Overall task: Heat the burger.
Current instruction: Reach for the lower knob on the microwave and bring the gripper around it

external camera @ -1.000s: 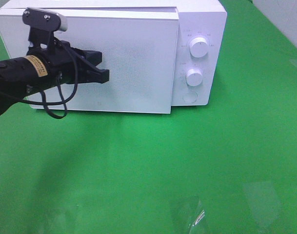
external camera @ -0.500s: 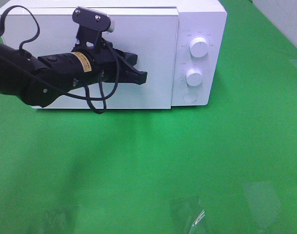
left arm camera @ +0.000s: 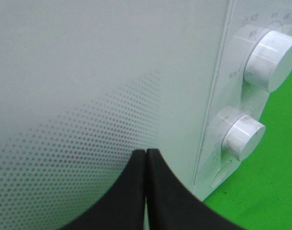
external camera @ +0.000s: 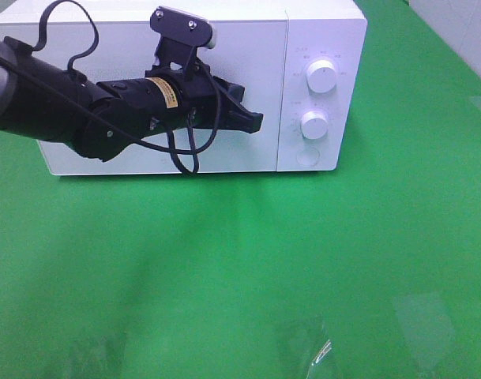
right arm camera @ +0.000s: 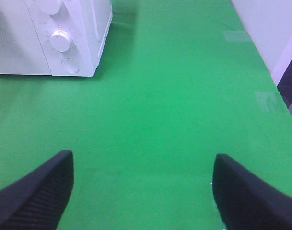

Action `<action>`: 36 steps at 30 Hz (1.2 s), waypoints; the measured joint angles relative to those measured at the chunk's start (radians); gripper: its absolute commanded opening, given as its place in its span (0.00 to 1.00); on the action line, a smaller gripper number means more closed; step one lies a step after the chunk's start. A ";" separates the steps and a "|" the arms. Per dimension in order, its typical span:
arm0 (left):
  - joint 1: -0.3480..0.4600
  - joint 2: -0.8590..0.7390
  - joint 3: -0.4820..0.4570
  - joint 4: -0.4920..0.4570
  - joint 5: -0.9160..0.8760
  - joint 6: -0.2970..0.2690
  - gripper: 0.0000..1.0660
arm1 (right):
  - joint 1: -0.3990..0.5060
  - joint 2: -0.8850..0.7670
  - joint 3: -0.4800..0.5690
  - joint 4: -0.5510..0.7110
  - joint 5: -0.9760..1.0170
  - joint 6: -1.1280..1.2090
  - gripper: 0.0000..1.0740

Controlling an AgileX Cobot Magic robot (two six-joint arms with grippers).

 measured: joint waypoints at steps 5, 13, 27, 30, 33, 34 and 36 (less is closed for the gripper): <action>-0.012 -0.016 -0.009 -0.024 0.059 0.000 0.00 | 0.000 0.000 0.000 -0.001 0.000 0.000 0.70; -0.060 -0.086 -0.018 -0.079 0.247 -0.001 0.00 | 0.000 0.000 0.000 -0.001 0.000 0.000 0.70; -0.112 -0.226 -0.023 -0.116 0.701 -0.001 0.89 | 0.000 0.000 0.000 -0.001 0.000 0.000 0.70; -0.112 -0.256 -0.023 -0.141 0.814 -0.002 0.94 | 0.000 0.000 0.000 -0.001 0.000 0.000 0.70; -0.112 -0.291 -0.023 -0.151 0.965 -0.002 0.93 | 0.000 0.000 0.000 -0.001 0.000 0.000 0.70; -0.112 -0.291 -0.023 -0.151 0.965 -0.002 0.93 | 0.000 0.000 0.000 -0.001 0.000 0.000 0.70; -0.112 -0.298 -0.023 -0.152 1.004 -0.002 0.93 | 0.000 0.000 0.000 -0.001 0.000 0.000 0.70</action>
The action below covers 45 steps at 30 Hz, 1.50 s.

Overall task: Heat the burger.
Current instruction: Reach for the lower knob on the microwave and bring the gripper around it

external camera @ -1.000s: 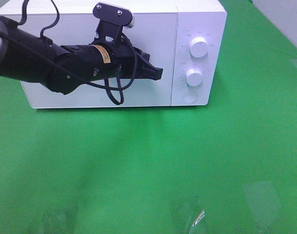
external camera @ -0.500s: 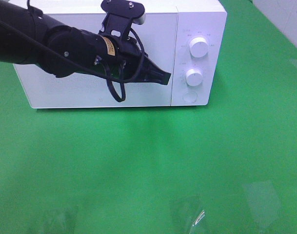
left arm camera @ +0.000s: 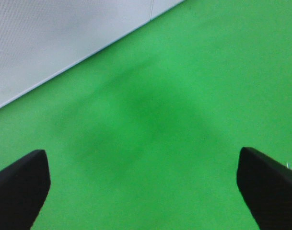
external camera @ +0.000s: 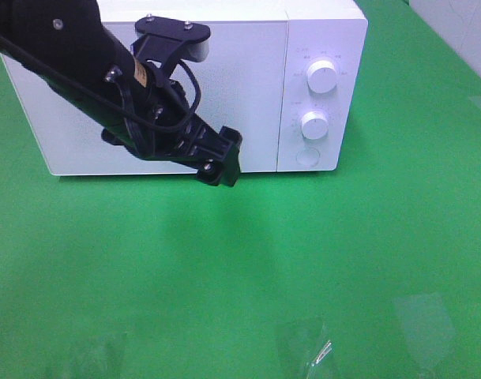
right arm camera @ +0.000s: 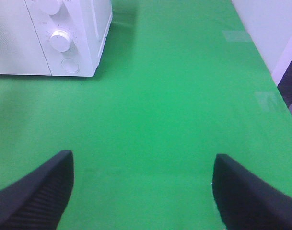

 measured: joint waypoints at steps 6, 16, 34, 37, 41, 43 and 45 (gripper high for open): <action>0.000 -0.060 0.000 -0.002 0.285 0.000 0.93 | 0.000 0.000 0.000 0.000 0.000 0.000 0.70; 0.000 -0.085 -0.001 0.011 0.423 0.001 0.93 | 0.000 0.000 0.000 0.000 0.000 0.000 0.70; 0.425 -0.241 -0.005 -0.108 0.577 0.156 0.93 | 0.000 0.000 0.000 0.000 0.000 0.000 0.70; 0.533 -0.278 -0.005 -0.117 0.615 0.195 0.93 | 0.000 0.000 0.000 0.000 0.000 0.000 0.70; 0.684 -0.330 -0.005 -0.123 0.660 0.235 0.93 | 0.000 0.000 0.000 0.000 0.000 0.000 0.70; 0.738 -0.355 -0.005 -0.123 0.664 0.245 0.93 | 0.000 0.000 0.000 0.000 0.000 0.000 0.70; 0.774 -0.390 0.005 -0.124 0.664 0.245 0.93 | 0.000 0.000 0.000 0.000 0.000 0.000 0.70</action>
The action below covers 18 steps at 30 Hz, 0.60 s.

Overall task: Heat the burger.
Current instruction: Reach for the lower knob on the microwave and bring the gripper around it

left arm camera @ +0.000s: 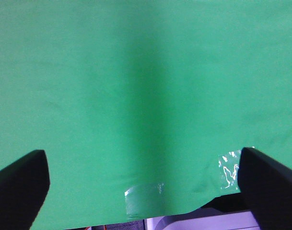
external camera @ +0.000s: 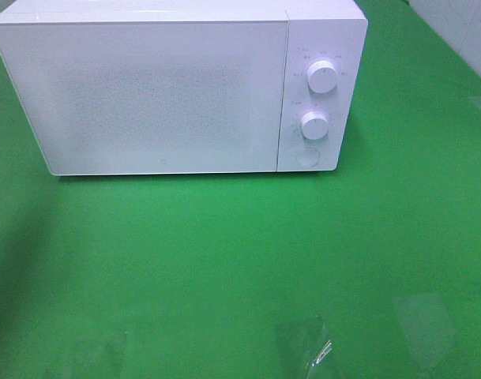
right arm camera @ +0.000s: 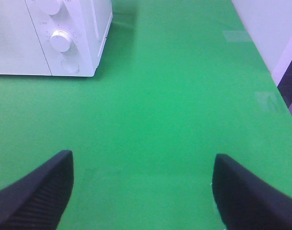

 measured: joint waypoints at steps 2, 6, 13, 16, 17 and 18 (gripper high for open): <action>0.015 -0.042 0.025 -0.001 0.000 0.001 0.93 | 0.000 0.000 0.000 0.000 0.000 0.000 0.70; 0.017 -0.118 0.083 -0.002 0.003 0.015 0.93 | 0.000 0.000 0.000 0.000 0.000 0.000 0.70; 0.017 -0.313 0.266 0.003 -0.047 0.019 0.93 | 0.000 0.000 0.000 0.000 0.000 0.000 0.70; 0.017 -0.433 0.378 0.006 -0.108 0.022 0.93 | 0.000 0.000 0.000 0.000 0.000 0.000 0.70; 0.017 -0.493 0.436 0.009 -0.129 0.022 0.93 | 0.000 0.000 0.000 0.000 0.000 0.000 0.70; 0.017 -0.493 0.436 0.009 -0.129 0.022 0.93 | 0.000 0.000 0.000 0.000 0.000 0.000 0.70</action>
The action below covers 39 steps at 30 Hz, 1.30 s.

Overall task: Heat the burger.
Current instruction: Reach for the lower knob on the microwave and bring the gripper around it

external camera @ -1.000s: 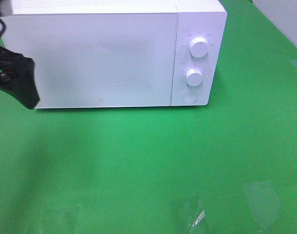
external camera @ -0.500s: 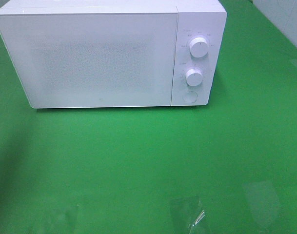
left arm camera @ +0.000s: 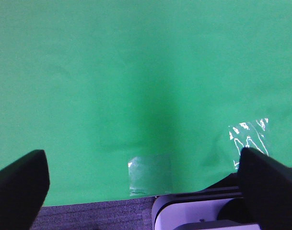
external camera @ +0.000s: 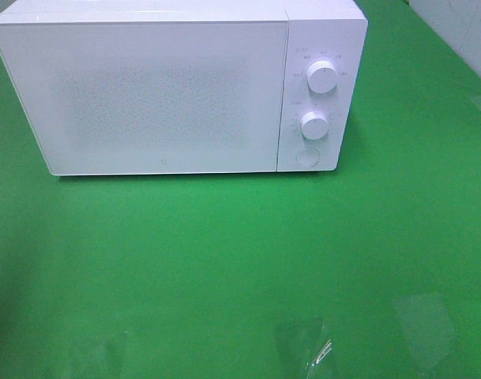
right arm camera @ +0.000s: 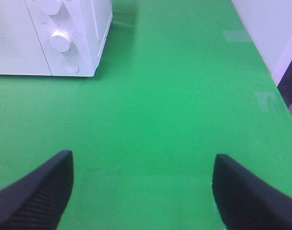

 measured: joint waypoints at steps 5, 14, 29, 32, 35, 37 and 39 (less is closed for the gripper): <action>0.000 -0.142 0.123 0.013 -0.055 0.001 0.93 | 0.000 0.000 0.000 0.000 0.000 0.000 0.70; 0.000 -0.392 0.192 0.029 -0.097 0.001 0.93 | 0.000 0.000 0.000 0.000 0.000 0.000 0.70; 0.000 -0.664 0.221 0.048 -0.014 0.000 0.93 | 0.000 0.000 0.000 0.000 0.000 0.000 0.70; 0.000 -0.776 0.221 0.048 -0.014 0.000 0.93 | 0.000 0.000 0.000 0.000 0.000 0.000 0.70; 0.000 -0.838 0.221 0.048 -0.014 0.000 0.93 | 0.000 0.000 0.000 0.000 0.000 0.000 0.70; 0.000 -0.855 0.221 0.048 -0.014 0.000 0.93 | 0.000 0.000 0.000 0.000 0.000 0.000 0.70; 0.000 -0.856 0.221 0.047 -0.014 0.000 0.93 | 0.000 0.000 0.000 0.000 0.000 0.000 0.70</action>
